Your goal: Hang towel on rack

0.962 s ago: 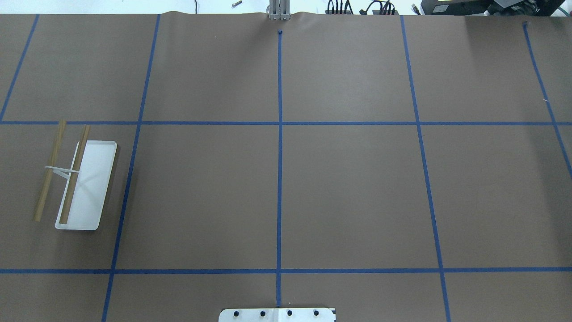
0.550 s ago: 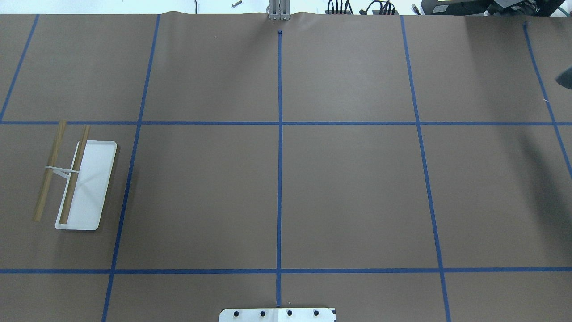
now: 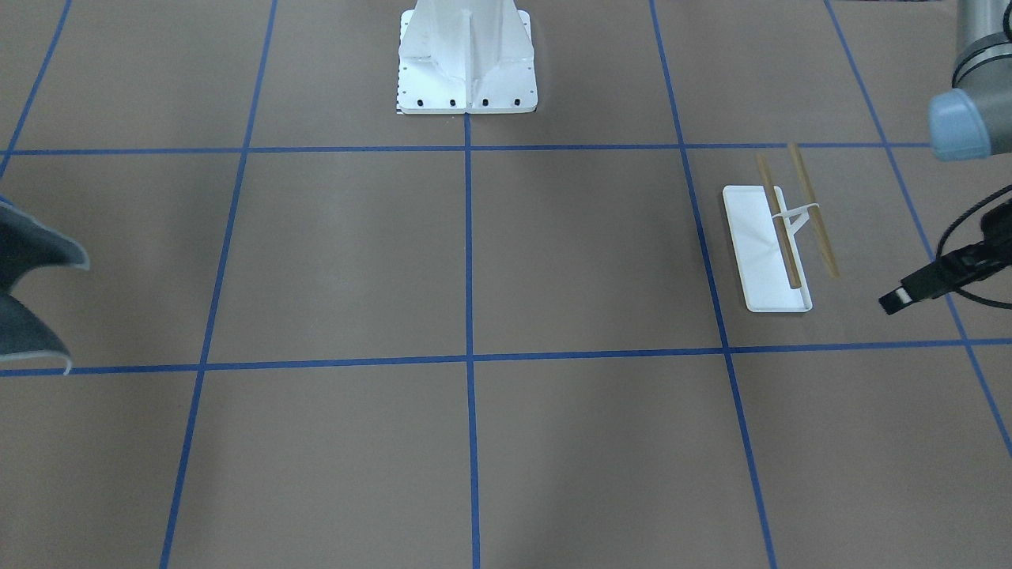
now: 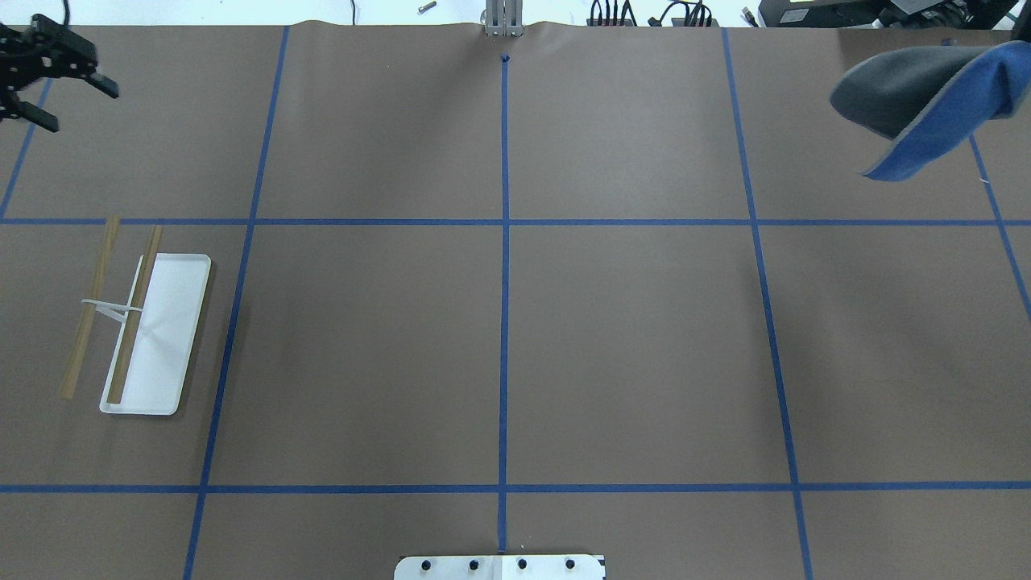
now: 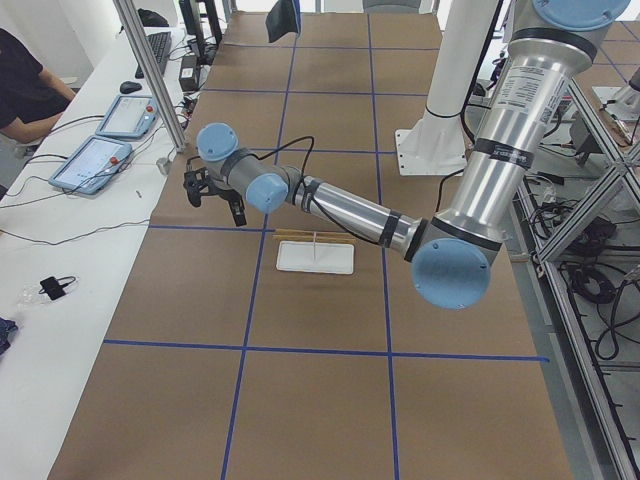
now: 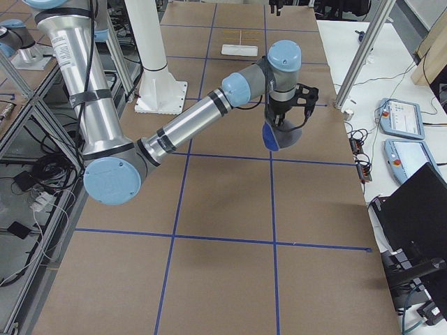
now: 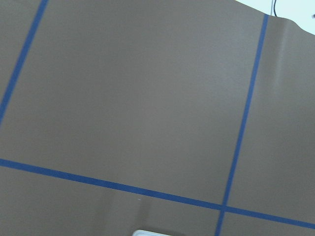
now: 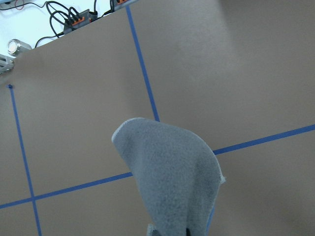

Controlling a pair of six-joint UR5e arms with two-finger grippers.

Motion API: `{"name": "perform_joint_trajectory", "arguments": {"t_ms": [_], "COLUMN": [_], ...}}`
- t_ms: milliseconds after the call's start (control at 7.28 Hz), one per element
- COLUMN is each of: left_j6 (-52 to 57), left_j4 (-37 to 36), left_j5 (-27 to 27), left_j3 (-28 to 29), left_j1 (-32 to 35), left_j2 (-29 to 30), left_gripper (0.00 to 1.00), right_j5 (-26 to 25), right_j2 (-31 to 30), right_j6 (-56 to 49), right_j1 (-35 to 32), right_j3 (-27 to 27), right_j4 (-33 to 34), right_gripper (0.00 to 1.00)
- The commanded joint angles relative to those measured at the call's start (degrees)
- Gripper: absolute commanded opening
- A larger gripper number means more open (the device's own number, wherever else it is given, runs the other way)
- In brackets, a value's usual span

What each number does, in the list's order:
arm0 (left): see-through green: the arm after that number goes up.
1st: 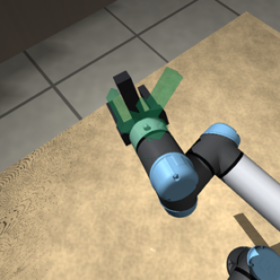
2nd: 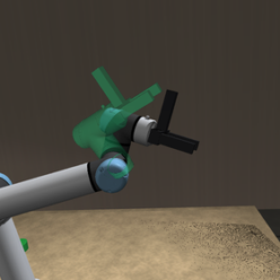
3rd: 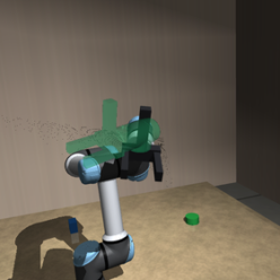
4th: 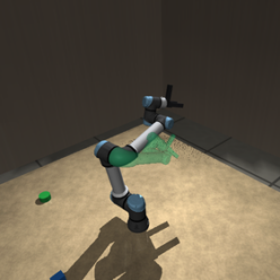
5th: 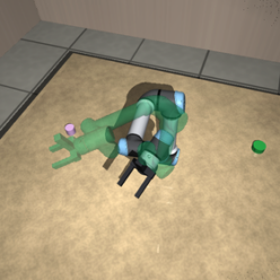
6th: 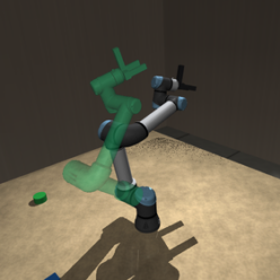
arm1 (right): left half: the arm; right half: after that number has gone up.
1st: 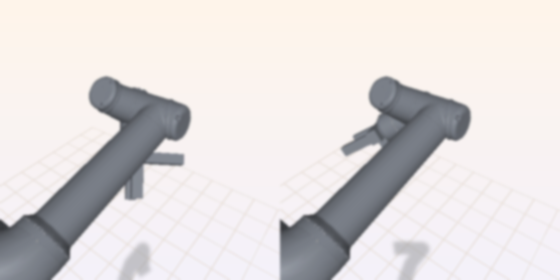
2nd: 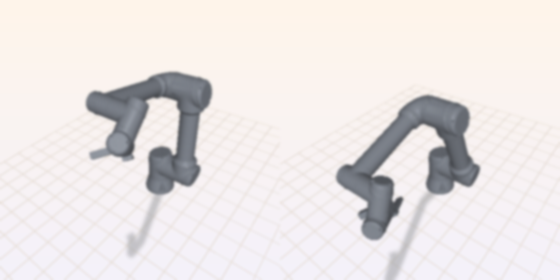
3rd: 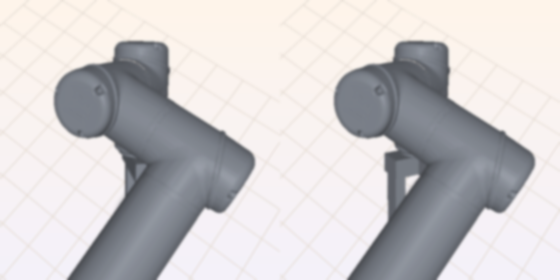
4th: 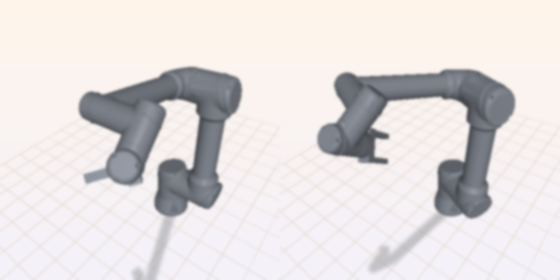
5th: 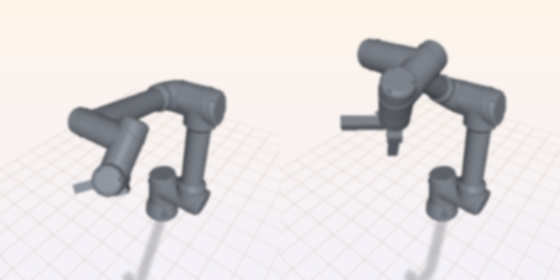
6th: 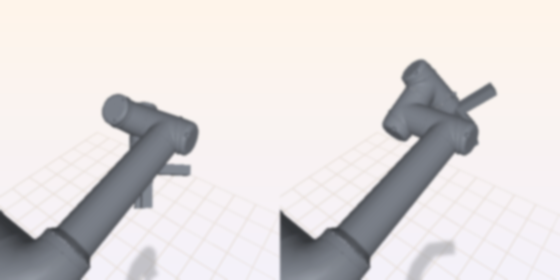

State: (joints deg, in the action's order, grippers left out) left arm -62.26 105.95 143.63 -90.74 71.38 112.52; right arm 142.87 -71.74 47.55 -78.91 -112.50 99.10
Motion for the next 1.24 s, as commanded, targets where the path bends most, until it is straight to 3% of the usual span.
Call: {"name": "perform_joint_trajectory", "arguments": {"t_ms": [0,275,550,687,1099], "left_j6": [-19.9,-29.5,-40.8,-44.8,-48.1], "left_j4": [0.0,0.4,4.7,7.7,9.2], "left_j5": [-2.9,-7.1,-10.8,-13.3,-13.7], "left_j3": [-0.1,0.2,0.5,1.1,2.5], "left_j1": [-8.8,-15.6,-19.1,-20.6,-21.9], "left_j2": [9.6,16.3,20.4,20.7,24.4], "left_gripper": [0.99,0.99,0.99,0.99,0.99], "right_j5": [-5.6,-11.0,-20.7,-25.0,-28.0], "right_j2": [5.6,5.6,5.8,6.8,6.9], "right_j6": [8.0,13.2,26.2,29.2,29.4], "right_j1": [8.6,16.3,24.6,26.6,30.1], "right_j3": [-2.4,-2.6,-2.8,-2.9,-6.2], "right_j4": [-0.7,-12.6,-24.8,-26.2,-26.4], "right_gripper": [0.0,0.0,0.0,0.0,0.0]}}
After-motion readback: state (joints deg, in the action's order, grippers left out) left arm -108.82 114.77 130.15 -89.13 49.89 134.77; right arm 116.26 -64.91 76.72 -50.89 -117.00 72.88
